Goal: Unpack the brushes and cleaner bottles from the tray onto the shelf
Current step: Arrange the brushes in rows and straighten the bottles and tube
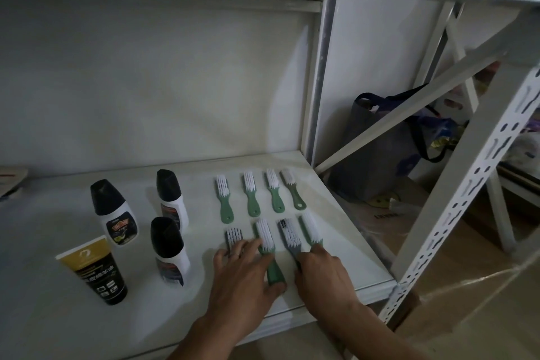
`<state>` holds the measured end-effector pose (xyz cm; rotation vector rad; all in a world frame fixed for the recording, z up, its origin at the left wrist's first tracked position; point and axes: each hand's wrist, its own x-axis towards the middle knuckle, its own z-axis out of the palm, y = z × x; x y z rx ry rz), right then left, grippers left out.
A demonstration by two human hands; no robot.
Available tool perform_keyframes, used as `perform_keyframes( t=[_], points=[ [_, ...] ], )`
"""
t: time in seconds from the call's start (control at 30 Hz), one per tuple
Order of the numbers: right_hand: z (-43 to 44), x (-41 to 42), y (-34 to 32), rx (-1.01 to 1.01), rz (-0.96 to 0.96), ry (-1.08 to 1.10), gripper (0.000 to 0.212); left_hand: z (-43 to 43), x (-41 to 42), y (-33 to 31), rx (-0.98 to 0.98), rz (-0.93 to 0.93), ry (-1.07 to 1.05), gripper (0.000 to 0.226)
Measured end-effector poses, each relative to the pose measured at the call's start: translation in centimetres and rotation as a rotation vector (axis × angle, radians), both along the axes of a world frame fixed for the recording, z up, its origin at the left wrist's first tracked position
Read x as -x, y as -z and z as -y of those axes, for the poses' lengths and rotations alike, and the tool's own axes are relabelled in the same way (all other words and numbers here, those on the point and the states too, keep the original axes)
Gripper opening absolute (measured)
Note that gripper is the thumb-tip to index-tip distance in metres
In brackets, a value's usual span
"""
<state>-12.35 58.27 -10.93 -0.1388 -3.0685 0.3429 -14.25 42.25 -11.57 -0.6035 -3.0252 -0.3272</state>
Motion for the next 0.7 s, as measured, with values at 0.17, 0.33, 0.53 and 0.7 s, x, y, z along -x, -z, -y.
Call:
perform_keyframes(
  t=[0.17, 0.33, 0.53, 0.7],
  points=[
    [-0.7, -0.4, -0.1, 0.035, -0.072, -0.016, 0.021, 0.4, -0.8, -0.6, -0.114, -0.022, -0.013, 0.059],
    [-3.5, -1.0, -0.5, 0.058, -0.187, 0.115, 0.022, 2.7, -1.0, -0.5, -0.166, 0.12, -0.067, 0.054],
    [-3.8, -1.1, 0.5, 0.058, -0.102, 0.105, 0.021, 3.5, -0.9, -0.1, -0.09, 0.237, -0.019, 0.065],
    [-3.9, -0.9, 0.9, 0.064, -0.119, 0.107, 0.02, 3.6, -0.6, 0.0, -0.087, 0.242, -0.014, 0.067]
  ],
)
